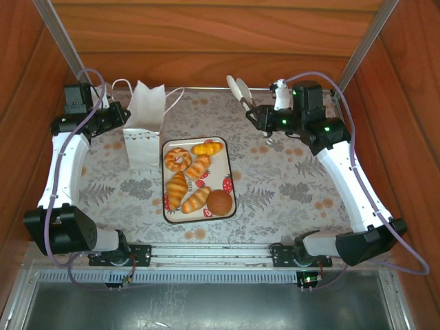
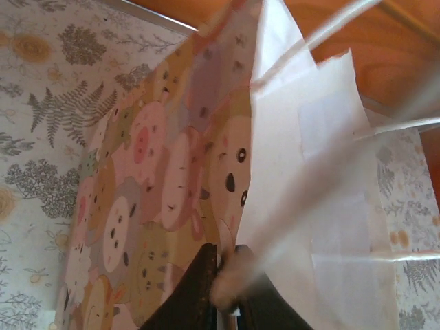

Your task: Place the fake bread into the paper bag

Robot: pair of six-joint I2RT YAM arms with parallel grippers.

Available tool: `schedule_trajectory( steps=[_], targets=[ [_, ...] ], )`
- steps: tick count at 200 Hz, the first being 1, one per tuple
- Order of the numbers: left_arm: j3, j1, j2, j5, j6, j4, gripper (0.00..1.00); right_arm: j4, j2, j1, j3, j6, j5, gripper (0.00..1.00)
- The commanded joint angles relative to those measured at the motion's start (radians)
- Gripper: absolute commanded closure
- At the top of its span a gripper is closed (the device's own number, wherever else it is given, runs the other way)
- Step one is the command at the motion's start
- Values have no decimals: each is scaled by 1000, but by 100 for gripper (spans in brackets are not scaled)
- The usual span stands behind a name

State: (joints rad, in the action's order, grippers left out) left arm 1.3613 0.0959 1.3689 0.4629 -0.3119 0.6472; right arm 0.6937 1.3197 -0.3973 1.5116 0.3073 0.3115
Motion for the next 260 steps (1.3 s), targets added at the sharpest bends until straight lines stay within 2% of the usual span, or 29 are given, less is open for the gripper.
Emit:
schedule_trajectory(
  steps=[1,58,101,140,189,260],
  targets=[
    [-11,-3,-3,-60,8,-9,83,25,14,8,-7,-34,-16,56],
    [-51,-4,-72,-250,30,-9,47,167,50,6,-26,-96,-43,56],
    [-69,-1,-127,-271,31,-9,27,165,42,-13,-128,-60,15,55],
    [-114,-1,-194,-310,15,-12,11,171,56,-78,-230,-19,28,53],
    [-211,0,-284,-323,-17,-46,8,137,82,-147,-317,53,56,49],
    [-294,-1,-353,-320,-23,-112,10,102,182,-192,-312,93,99,44]
  ],
)
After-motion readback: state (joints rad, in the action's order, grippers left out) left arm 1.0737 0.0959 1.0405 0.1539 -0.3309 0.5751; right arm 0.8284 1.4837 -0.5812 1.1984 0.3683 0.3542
